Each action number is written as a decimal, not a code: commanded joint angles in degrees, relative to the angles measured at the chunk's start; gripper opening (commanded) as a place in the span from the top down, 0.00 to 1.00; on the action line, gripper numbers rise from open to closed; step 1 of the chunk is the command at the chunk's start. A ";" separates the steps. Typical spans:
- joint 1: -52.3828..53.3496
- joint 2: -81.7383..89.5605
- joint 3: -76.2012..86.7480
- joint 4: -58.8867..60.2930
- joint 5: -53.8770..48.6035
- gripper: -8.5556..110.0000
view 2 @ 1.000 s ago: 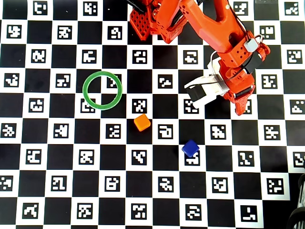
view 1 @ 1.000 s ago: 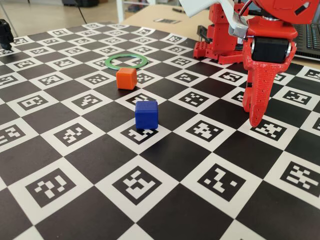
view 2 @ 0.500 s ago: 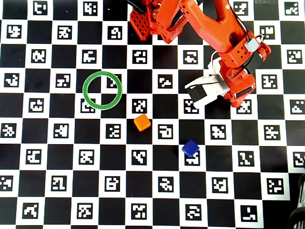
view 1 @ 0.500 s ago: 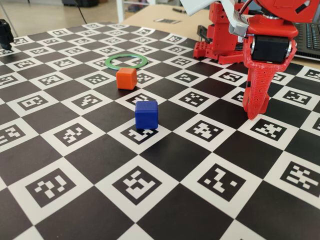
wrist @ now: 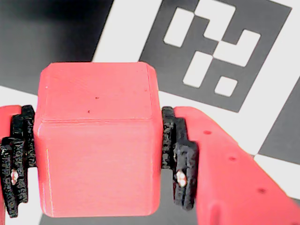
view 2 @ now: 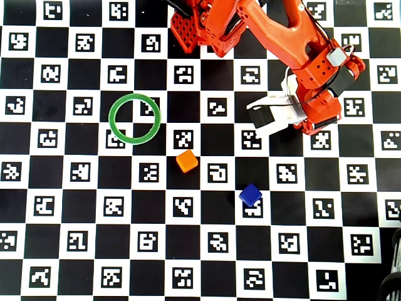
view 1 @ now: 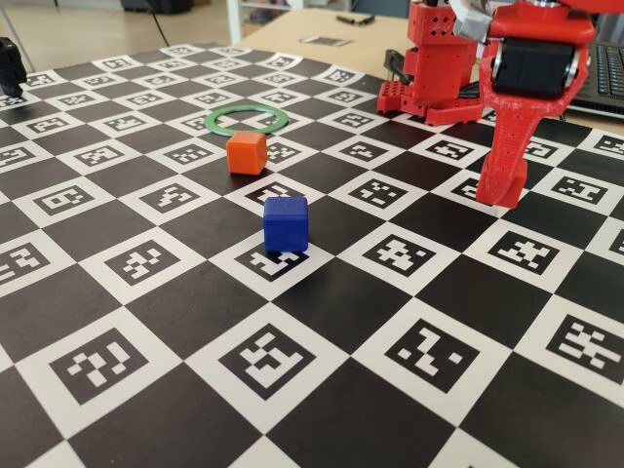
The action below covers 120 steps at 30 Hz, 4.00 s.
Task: Grab the red cube then put it in the green circle then put the blue cube on top and finally the orange cube on top
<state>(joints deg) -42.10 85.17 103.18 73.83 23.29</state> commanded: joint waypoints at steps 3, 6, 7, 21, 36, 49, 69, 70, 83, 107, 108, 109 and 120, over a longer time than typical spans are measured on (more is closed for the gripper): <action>9.49 7.91 -6.94 6.94 -4.13 0.88; 18.81 10.46 -6.94 10.28 -10.55 0.88; 22.50 11.25 -6.86 11.51 -13.18 0.88; 69.61 17.84 -4.66 10.02 -48.25 0.88; 85.69 24.17 15.47 -5.01 -64.42 0.88; 86.40 23.12 26.10 -15.03 -69.17 0.88; 85.25 16.08 24.87 -20.92 -68.82 0.89; 85.25 15.91 24.87 -21.27 -68.82 0.89; 85.25 14.68 24.26 -22.59 -68.82 0.84; 85.61 19.51 3.60 2.20 -63.63 0.58; 84.81 19.51 0.88 4.31 -62.23 0.58; 83.94 19.51 -1.41 5.62 -60.56 0.58; 60.38 19.25 -9.49 12.83 -36.12 0.58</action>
<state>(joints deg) 26.02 99.49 98.96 85.78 -17.93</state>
